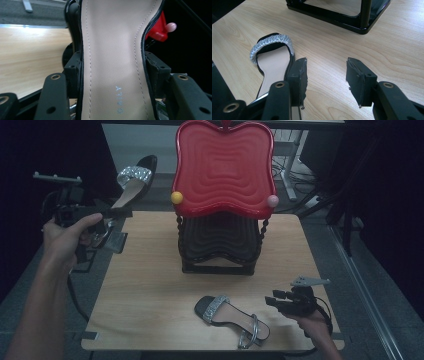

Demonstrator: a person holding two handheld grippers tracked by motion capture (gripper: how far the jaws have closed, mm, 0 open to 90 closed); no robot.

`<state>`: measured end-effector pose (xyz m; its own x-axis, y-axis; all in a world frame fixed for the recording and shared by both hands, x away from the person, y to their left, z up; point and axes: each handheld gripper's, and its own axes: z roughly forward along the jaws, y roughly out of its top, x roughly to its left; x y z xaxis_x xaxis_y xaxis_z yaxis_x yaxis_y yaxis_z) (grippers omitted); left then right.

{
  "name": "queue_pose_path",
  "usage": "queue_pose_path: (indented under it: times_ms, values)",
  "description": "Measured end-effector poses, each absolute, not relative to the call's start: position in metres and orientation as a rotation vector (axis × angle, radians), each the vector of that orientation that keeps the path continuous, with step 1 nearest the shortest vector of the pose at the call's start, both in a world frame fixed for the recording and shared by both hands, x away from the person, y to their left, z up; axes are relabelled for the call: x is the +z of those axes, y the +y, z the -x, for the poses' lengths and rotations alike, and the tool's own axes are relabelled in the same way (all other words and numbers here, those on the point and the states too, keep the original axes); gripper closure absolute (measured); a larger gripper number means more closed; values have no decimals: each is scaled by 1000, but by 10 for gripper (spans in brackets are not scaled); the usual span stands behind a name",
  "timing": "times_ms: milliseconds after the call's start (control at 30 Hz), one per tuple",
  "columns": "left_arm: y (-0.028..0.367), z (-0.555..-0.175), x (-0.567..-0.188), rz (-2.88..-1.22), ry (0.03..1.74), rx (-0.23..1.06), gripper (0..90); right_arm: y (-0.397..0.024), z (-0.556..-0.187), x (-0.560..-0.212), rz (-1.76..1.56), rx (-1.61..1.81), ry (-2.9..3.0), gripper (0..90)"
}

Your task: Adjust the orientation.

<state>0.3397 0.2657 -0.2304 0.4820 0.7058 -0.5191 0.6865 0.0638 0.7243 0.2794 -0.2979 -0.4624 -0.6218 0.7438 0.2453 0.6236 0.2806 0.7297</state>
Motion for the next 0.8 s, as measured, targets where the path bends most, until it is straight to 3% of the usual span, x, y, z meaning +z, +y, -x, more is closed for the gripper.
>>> queue_pose_path:
  times_ms: [800]
  values:
    - [187,-406,-170,-1642,1241,58,425,-303,-281,-464,-1313,1268,2379,513]
